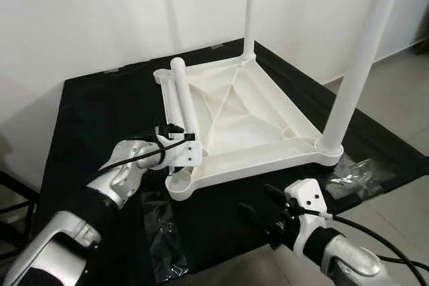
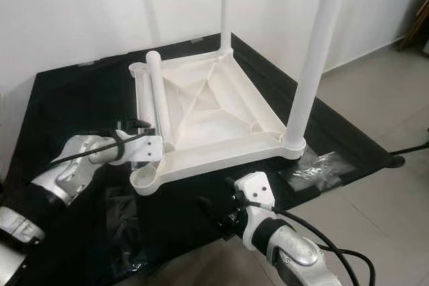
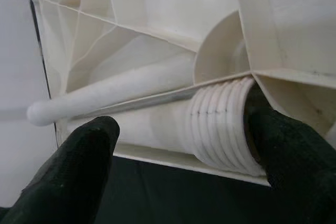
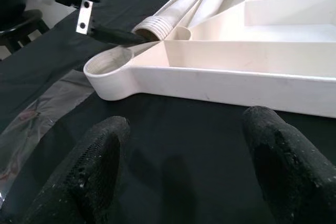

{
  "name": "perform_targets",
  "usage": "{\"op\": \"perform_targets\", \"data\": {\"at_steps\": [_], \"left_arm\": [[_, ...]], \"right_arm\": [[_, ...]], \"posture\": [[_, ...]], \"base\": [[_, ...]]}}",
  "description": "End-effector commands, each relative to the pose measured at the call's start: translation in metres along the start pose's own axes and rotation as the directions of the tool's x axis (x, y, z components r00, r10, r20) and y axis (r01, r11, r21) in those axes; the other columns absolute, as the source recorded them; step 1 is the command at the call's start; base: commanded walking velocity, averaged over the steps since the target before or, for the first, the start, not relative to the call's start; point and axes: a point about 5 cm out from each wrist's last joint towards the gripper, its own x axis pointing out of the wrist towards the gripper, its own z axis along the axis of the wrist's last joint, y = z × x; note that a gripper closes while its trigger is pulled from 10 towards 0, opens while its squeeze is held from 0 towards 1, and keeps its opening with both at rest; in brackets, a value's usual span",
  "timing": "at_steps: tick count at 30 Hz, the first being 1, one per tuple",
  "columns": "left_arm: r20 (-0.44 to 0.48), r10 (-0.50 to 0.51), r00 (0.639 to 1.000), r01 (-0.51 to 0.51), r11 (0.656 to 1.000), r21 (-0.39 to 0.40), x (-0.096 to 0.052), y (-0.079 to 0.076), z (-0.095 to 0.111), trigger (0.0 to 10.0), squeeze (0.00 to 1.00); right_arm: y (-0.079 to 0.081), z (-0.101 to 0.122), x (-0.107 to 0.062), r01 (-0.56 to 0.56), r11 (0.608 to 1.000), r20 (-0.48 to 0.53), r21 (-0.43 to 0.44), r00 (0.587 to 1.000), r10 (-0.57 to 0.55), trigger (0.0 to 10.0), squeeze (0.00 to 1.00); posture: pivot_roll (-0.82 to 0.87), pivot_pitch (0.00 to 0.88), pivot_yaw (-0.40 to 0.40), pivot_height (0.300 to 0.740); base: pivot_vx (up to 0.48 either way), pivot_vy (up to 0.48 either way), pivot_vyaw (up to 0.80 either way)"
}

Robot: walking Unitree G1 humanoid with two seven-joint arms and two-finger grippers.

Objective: Building children table

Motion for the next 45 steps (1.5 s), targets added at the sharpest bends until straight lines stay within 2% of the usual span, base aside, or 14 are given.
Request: {"op": "perform_targets", "data": {"at_steps": [1,12,17,19,22,23,24,28,35,45], "left_arm": [[-0.023,0.0,1.0,0.0,1.0,0.012,0.007,-0.006,0.003,10.0,0.0],[-0.04,0.066,0.997,-0.067,0.998,-0.013,0.014,-0.007,0.006,10.0,0.0],[-0.092,0.117,0.989,-0.123,0.991,-0.062,0.018,-0.012,0.001,10.0,0.0],[-0.136,0.199,0.971,-0.216,0.968,-0.125,0.02,-0.011,0.001,10.0,0.0],[-0.152,0.23,0.961,-0.252,0.957,-0.146,0.02,-0.01,0.001,10.0,0.0],[-0.171,0.256,0.952,-0.283,0.945,-0.162,0.02,-0.01,0.001,5.5,0.0],[-0.189,0.288,0.939,-0.321,0.93,-0.18,0.021,-0.008,0.001,0.0,0.0],[-0.217,0.343,0.914,-0.387,0.898,-0.211,0.021,-0.005,0.001,0.0,0.0],[-0.239,0.361,0.901,-0.411,0.886,-0.213,0.021,-0.006,-0.004,0.0,0.0],[-0.256,0.388,0.886,-0.444,0.869,-0.218,0.016,0.001,-0.012,0.0,0.0]], "right_arm": [[0.006,0.002,0.001,-0.024,1.0,0.007,0.01,1.0,0.024,10.0,0.0],[0.007,0.002,0.002,-0.023,1.0,0.011,0.011,1.0,0.023,10.0,0.0],[0.007,0.002,0.002,-0.02,1.0,0.012,0.009,1.0,0.02,10.0,0.0],[0.007,0.003,0.002,-0.018,1.0,0.012,0.008,1.0,0.018,10.0,0.0],[0.007,0.003,0.003,-0.018,1.0,0.013,0.008,1.0,0.018,10.0,0.0],[0.007,0.003,0.003,-0.017,1.0,0.012,0.007,1.0,0.017,10.0,0.0],[0.006,0.002,0.003,-0.016,1.0,0.012,0.006,1.0,0.016,10.0,0.0],[0.006,0.002,0.003,-0.015,1.0,0.013,0.005,1.0,0.014,10.0,0.0],[0.006,0.002,0.004,-0.012,1.0,0.013,0.003,1.0,0.012,10.0,0.0],[0.005,0.002,0.004,-0.014,1.0,0.01,-0.009,1.0,0.014,10.0,0.0]], "posture": [[-0.1,0.057,0.077,0.74],[-0.09,0.056,0.083,0.74],[-0.1,0.055,0.085,0.74],[-0.1,0.054,0.084,0.74],[-0.1,0.054,0.084,0.74],[-0.1,0.052,0.085,0.74],[-0.1,0.051,0.087,0.74],[-0.11,0.049,0.088,0.74],[-0.11,0.046,0.087,0.74],[-0.12,0.037,0.078,0.74]], "base": [[0.0,0.0,0.0],[0.0,0.0,0.0],[0.0,0.0,0.0],[0.0,0.0,0.0],[0.0,0.0,0.0],[0.0,0.0,0.0],[0.0,0.0,0.0],[0.0,0.0,0.0],[0.0,0.0,0.0],[0.0,0.0,0.0]]}}
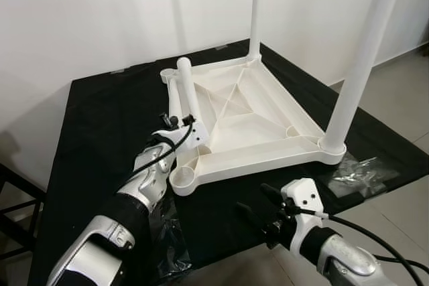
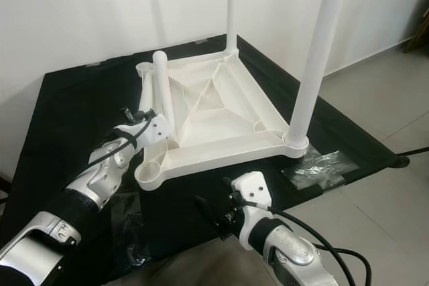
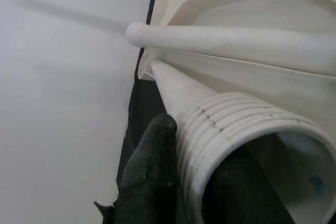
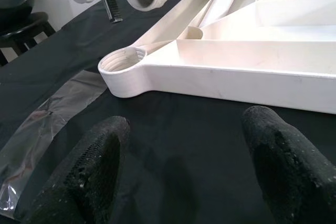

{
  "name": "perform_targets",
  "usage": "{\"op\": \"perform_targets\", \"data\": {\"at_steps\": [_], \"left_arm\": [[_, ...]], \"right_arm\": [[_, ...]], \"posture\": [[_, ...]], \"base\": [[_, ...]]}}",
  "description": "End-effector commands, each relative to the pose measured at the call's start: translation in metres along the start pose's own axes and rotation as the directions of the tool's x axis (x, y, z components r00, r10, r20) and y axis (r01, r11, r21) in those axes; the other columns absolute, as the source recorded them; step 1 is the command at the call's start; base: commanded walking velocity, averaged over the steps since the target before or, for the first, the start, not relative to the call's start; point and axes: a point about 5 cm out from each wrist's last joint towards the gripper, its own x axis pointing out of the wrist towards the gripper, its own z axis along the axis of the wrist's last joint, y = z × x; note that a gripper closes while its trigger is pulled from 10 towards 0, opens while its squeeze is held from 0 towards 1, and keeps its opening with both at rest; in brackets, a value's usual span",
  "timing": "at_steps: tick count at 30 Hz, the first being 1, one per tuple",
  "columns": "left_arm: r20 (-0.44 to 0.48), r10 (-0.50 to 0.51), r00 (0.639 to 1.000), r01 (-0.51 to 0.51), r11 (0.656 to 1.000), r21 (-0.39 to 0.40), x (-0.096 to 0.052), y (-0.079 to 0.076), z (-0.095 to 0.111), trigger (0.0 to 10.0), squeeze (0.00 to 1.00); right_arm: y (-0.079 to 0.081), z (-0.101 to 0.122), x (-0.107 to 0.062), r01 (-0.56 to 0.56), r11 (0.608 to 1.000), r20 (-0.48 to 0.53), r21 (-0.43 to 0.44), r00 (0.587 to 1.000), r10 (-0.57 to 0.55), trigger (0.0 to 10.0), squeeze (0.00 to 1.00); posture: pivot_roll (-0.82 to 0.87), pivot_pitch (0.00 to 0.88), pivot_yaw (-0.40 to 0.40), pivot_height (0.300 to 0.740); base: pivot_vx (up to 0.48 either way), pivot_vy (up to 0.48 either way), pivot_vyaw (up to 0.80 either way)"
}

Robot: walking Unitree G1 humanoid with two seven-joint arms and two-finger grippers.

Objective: Building children table

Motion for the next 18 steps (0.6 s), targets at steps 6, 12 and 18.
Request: {"op": "perform_targets", "data": {"at_steps": [6,12,18], "left_arm": [[0.001,0.116,0.993,-0.109,0.936,-0.334,-0.008,0.05,-0.02,0.0,0.0],[0.016,0.21,0.978,-0.177,0.86,-0.48,-0.019,0.082,-0.031,0.0,0.0],[0.071,0.432,0.899,-0.198,0.546,-0.814,-0.049,0.142,-0.049,0.0,0.0]], "right_arm": [[-0.001,0.024,0.011,-0.062,0.998,0.127,0.008,0.99,0.061,10.0,0.0],[0.0,0.037,0.016,-0.114,0.993,0.19,0.026,0.976,0.107,10.0,0.0],[-0.001,0.06,0.022,-0.211,0.975,0.304,0.074,0.936,0.179,10.0,0.0]], "posture": [[-0.11,0.012,0.063,0.74],[-0.09,0.001,0.048,0.74],[-0.07,0.0,0.033,0.74]], "base": [[0.0,0.0,0.0],[0.0,0.0,0.0],[0.0,0.0,0.0]]}}
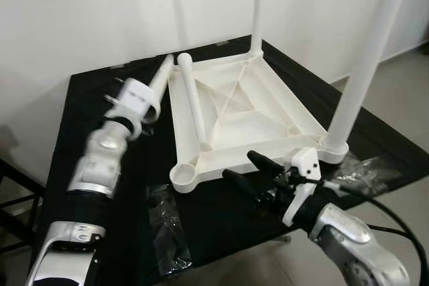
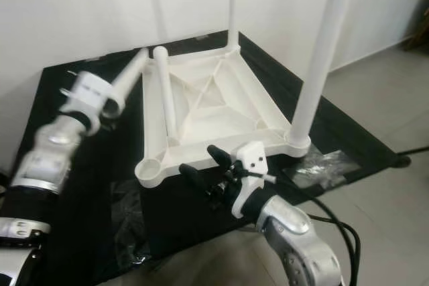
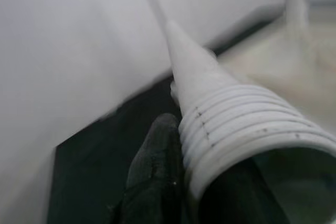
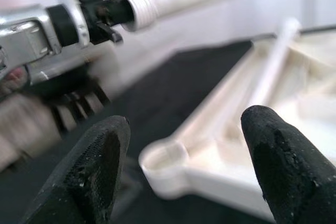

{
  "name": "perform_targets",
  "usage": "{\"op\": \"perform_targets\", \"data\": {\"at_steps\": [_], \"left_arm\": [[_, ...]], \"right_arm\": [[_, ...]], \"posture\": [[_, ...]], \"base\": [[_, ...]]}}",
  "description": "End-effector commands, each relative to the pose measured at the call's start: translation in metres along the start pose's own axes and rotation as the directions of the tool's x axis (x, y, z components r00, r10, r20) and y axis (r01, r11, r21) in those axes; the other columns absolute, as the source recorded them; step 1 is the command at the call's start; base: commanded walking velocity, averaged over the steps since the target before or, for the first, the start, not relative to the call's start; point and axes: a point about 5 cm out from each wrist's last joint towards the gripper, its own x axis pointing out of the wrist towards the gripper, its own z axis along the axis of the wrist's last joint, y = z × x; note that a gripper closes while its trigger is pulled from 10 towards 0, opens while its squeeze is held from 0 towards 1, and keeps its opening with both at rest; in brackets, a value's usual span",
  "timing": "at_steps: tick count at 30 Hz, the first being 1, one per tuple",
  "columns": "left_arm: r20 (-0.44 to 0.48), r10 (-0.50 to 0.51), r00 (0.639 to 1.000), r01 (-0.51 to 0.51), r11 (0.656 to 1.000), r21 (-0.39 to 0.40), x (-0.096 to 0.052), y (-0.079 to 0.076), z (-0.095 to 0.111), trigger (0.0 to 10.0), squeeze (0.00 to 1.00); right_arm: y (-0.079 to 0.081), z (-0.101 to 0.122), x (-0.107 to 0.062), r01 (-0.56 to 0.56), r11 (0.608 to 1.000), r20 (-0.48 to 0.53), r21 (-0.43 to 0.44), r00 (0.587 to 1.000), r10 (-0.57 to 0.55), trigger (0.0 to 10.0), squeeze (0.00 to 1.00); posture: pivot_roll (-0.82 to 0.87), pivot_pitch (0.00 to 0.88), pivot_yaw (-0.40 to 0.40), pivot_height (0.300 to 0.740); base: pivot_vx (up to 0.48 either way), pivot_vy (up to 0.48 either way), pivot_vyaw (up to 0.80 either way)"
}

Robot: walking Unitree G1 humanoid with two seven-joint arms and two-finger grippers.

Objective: Building children table

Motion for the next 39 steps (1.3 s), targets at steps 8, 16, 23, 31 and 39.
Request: {"op": "perform_targets", "data": {"at_steps": [8,16,23,31,39], "left_arm": [[0.193,0.108,0.975,-0.012,0.899,-0.439,-0.016,0.048,0.026,0.0,0.0],[0.529,-0.154,0.835,0.544,0.381,-0.748,-0.059,0.015,0.023,10.0,0.0],[0.635,-0.339,0.695,0.693,0.08,-0.716,-0.099,-0.022,0.003,10.0,0.0],[0.682,-0.401,0.612,0.713,-0.093,-0.695,-0.127,-0.033,0.0,10.0,0.0],[0.725,-0.412,0.552,0.74,-0.158,-0.654,-0.138,-0.04,0.01,10.0,0.0]], "right_arm": [[-0.002,0.013,0.01,-0.066,0.992,0.098,0.105,0.994,0.056,10.0,0.0],[0.02,0.056,0.028,-0.426,0.835,0.46,0.348,0.854,0.244,10.0,0.0],[0.044,0.076,0.03,-0.697,0.618,0.638,0.364,0.67,0.379,10.0,0.0],[0.042,0.078,0.033,-0.72,0.582,0.644,0.379,0.656,0.393,10.0,0.0],[0.047,0.073,0.032,-0.724,0.563,0.595,0.398,0.671,0.442,10.0,0.0]], "posture": [[-0.06,0.0,0.035,0.74],[-0.05,0.0,0.042,0.74],[-0.04,0.0,0.04,0.74],[-0.03,0.0,0.036,0.74],[-0.03,0.0,0.035,0.74]], "base": [[0.0,0.0,0.0],[0.0,0.0,0.0],[0.0,0.0,0.0],[0.0,0.0,0.0],[0.0,0.0,0.0]]}}
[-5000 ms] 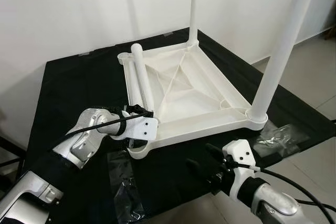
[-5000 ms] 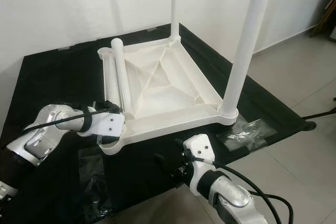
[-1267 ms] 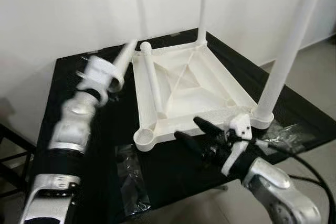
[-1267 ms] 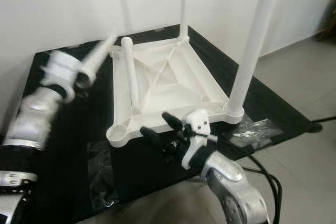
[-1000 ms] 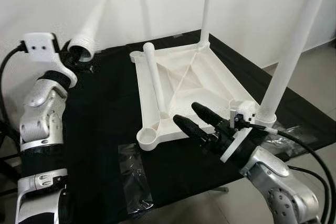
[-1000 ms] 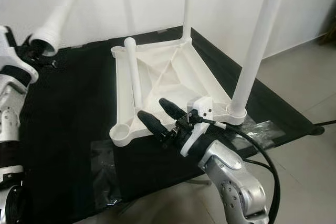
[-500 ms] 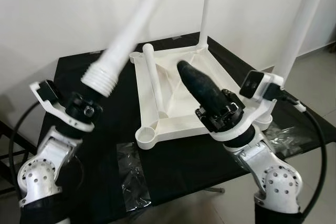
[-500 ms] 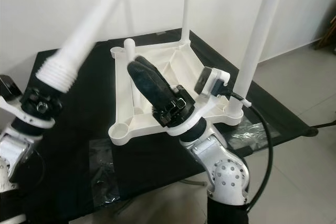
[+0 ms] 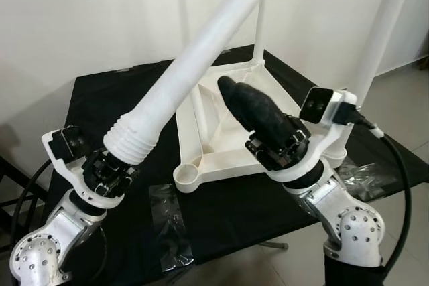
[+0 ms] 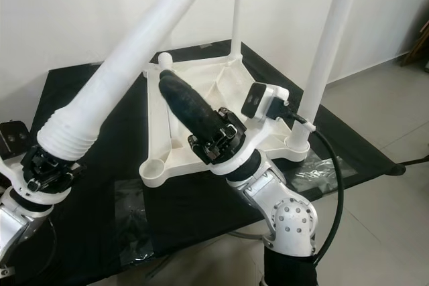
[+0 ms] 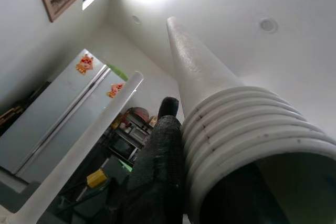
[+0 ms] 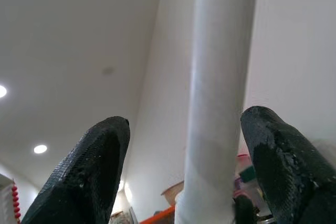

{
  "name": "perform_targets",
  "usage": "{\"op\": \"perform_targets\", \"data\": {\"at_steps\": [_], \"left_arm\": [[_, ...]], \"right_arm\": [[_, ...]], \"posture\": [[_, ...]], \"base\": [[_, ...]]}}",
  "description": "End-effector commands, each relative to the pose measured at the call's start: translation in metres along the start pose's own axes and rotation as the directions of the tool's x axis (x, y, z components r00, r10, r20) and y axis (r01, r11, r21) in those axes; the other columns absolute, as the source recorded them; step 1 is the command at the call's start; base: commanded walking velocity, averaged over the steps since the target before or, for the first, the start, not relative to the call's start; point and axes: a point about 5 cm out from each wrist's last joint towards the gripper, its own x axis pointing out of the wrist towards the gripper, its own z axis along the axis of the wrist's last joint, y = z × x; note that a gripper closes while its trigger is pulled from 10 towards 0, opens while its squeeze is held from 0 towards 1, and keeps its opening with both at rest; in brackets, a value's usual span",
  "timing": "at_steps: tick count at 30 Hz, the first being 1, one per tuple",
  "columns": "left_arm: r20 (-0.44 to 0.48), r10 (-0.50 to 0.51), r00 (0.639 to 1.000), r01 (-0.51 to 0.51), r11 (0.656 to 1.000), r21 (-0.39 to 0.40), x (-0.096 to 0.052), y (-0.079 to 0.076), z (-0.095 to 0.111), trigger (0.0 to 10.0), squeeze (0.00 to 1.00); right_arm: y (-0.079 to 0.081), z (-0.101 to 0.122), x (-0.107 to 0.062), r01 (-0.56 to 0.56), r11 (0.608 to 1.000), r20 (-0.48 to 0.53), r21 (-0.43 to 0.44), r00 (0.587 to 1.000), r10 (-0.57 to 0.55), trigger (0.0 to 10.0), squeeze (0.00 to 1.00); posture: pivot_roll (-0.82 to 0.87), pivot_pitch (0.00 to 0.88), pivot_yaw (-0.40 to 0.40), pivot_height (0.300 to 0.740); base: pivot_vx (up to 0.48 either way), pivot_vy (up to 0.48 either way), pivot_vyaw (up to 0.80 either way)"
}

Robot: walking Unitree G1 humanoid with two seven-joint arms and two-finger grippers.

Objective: Building children table

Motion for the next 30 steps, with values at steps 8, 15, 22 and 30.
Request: {"op": "perform_targets", "data": {"at_steps": [8,15,22,30], "left_arm": [[-0.044,-0.081,0.996,0.079,0.996,-0.038,0.006,-0.01,-0.008,10.0,0.0],[-0.166,-0.105,0.981,0.089,0.99,-0.106,0.004,-0.015,-0.029,10.0,0.0],[-0.209,-0.099,0.973,0.075,0.99,-0.123,0.004,-0.016,-0.037,10.0,0.0],[-0.23,-0.108,0.967,0.079,0.988,-0.132,0.006,-0.017,-0.043,10.0,0.0]], "right_arm": [[0.003,-0.005,0.002,-0.017,0.999,-0.031,0.032,0.999,0.018,10.0,0.0],[0.005,-0.017,0.023,-0.086,0.995,-0.08,0.044,0.993,0.09,10.0,0.0],[0.004,-0.022,0.033,-0.138,0.988,-0.108,0.065,0.984,0.144,10.0,0.0],[0.002,-0.025,0.037,-0.144,0.988,-0.131,0.058,0.98,0.15,8.3,0.0]], "posture": [[-0.03,0.0,0.034,0.74],[-0.03,0.0,0.036,0.74],[-0.03,0.0,0.032,0.74],[-0.02,0.0,0.032,0.74]], "base": [[0.0,0.0,0.0],[0.0,0.0,0.0],[0.0,0.0,0.0],[0.0,0.0,0.0]]}}
